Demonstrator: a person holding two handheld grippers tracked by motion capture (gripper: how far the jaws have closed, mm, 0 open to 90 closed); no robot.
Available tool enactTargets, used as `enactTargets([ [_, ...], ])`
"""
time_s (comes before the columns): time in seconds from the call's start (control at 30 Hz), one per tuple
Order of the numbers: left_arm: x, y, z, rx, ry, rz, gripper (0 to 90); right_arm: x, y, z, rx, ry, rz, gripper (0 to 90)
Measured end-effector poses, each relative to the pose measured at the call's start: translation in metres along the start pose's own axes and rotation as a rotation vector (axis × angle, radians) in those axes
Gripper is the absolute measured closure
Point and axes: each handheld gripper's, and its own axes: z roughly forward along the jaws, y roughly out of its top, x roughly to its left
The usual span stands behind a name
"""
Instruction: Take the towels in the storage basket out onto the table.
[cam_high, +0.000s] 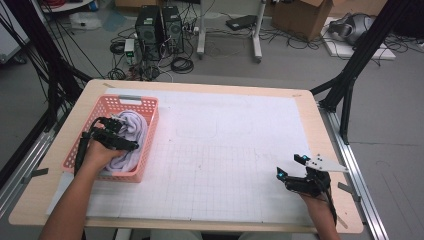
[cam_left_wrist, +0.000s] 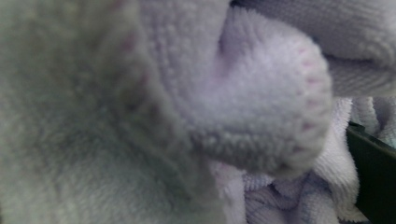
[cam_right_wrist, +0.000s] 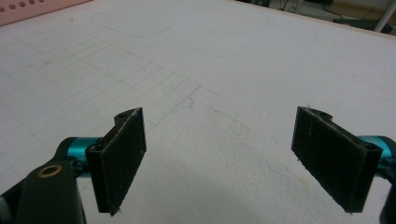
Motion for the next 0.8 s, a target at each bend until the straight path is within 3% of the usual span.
enactTargets([
  [0.13,0.002,0.001,0.001,0.003,-0.002,-0.017,3.7,-0.001,0.000,0.000,0.000,-0.001,0.000,16.7],
  [0.4,0.006,0.002,-0.007,-0.022,-0.004,-0.039,37.5,-0.001,0.000,-0.001,0.000,-0.005,0.009,16.8],
  [0.57,0.012,0.001,-0.012,-0.053,-0.030,-0.094,46.1,-0.001,-0.001,-0.002,0.002,-0.008,0.017,16.9],
  [0.7,0.018,0.000,-0.018,-0.116,-0.059,-0.155,48.0,-0.003,-0.001,-0.002,-0.003,-0.013,0.025,16.9],
  [0.8,0.021,-0.002,-0.026,-0.203,-0.083,-0.183,48.0,-0.003,-0.002,-0.004,0.001,-0.016,0.028,16.9],
])
